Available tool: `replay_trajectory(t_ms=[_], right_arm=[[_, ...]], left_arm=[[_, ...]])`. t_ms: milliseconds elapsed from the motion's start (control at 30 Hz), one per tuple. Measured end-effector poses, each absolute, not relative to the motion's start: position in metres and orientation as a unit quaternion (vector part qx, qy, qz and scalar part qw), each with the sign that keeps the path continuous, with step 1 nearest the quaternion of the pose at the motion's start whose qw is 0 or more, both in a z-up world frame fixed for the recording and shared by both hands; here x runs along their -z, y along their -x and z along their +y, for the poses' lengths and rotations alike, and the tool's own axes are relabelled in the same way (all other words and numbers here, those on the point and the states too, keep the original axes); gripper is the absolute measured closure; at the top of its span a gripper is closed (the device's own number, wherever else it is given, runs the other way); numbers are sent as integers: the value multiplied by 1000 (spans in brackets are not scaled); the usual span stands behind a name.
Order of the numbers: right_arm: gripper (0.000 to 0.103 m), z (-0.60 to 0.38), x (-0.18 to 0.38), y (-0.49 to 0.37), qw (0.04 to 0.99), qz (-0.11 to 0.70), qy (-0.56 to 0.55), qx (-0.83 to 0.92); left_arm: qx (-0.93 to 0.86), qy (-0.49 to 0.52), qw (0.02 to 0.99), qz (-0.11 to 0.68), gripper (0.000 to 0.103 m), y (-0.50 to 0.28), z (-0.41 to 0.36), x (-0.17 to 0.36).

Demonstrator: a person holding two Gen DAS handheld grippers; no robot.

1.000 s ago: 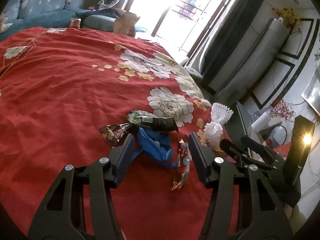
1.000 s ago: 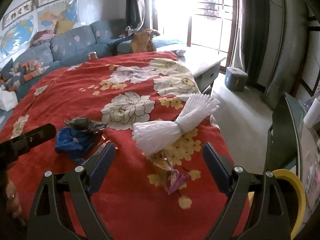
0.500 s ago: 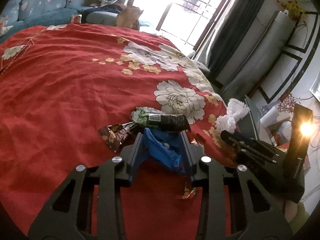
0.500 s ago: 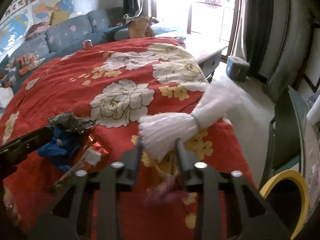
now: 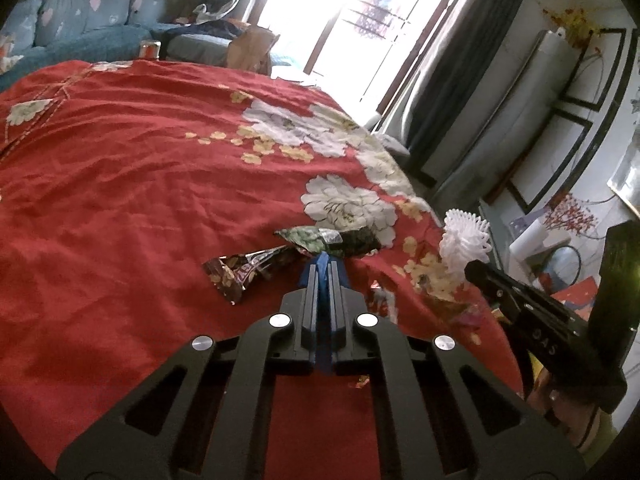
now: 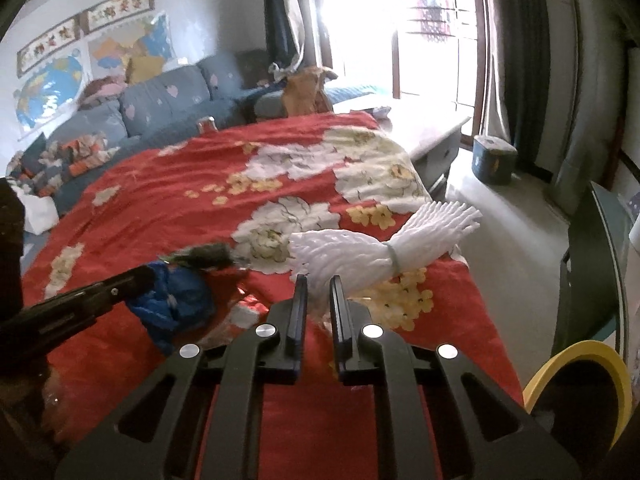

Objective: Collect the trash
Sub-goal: 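Grasp the blue plastic with the left tool while the right tool grasps the white pleated paper, then carry the blue plastic and white pleated paper over the yellow-rimmed bin with both tools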

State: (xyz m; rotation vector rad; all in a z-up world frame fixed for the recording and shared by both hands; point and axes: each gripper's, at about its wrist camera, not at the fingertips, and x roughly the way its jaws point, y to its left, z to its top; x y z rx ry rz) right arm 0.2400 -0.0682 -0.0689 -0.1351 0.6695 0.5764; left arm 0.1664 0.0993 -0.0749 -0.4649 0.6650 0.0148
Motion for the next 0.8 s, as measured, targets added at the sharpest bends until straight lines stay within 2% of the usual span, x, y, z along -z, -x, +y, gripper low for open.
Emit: replay_trajectory(t_ms=[500,800], right_arm=[[92,-73,45,-197,896,305,46,-320],[92,-77,34,-174,895,296,46,-331]], left_arm=[[-1,260,930,261,102,-135,123,34],[43,290,923,251,102,-128,123,22]])
